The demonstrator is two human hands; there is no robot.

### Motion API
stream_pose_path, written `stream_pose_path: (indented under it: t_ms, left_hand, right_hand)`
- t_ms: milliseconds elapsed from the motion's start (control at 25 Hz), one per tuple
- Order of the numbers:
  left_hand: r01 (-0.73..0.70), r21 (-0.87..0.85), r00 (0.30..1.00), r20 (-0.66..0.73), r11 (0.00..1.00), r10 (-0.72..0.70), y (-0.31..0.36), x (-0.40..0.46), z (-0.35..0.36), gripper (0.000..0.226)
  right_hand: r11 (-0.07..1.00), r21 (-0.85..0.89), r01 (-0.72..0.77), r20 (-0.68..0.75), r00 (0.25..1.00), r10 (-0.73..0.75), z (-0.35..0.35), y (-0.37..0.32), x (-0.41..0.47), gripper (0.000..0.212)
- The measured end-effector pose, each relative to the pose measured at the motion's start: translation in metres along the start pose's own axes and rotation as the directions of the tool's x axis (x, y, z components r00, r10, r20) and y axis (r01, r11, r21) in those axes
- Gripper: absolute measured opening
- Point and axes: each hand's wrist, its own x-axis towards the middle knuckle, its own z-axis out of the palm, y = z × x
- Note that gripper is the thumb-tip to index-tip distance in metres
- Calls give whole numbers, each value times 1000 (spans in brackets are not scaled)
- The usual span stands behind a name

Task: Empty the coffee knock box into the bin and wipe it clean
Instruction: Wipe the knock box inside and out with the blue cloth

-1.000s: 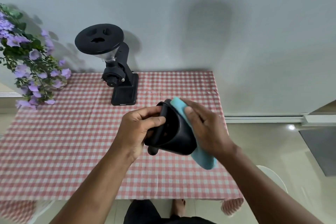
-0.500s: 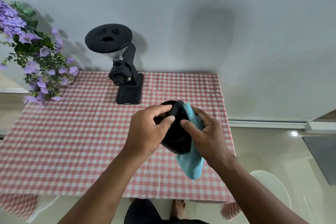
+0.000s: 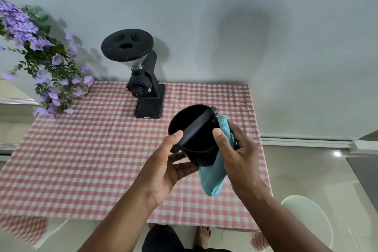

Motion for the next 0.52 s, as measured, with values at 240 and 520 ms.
stream_pose_path:
  t_ms: [240,520]
  left_hand:
    - [-121,122,985,-106,985,134,17,11,-4,31]
    - [-187,250,979,-35,950,201,11,12,6,45]
  right_hand:
    - [999,-5,-40,-236,971,38,-10,-10,4,27]
    - [818,-394,420,141,907,-397,5,-41,20,20]
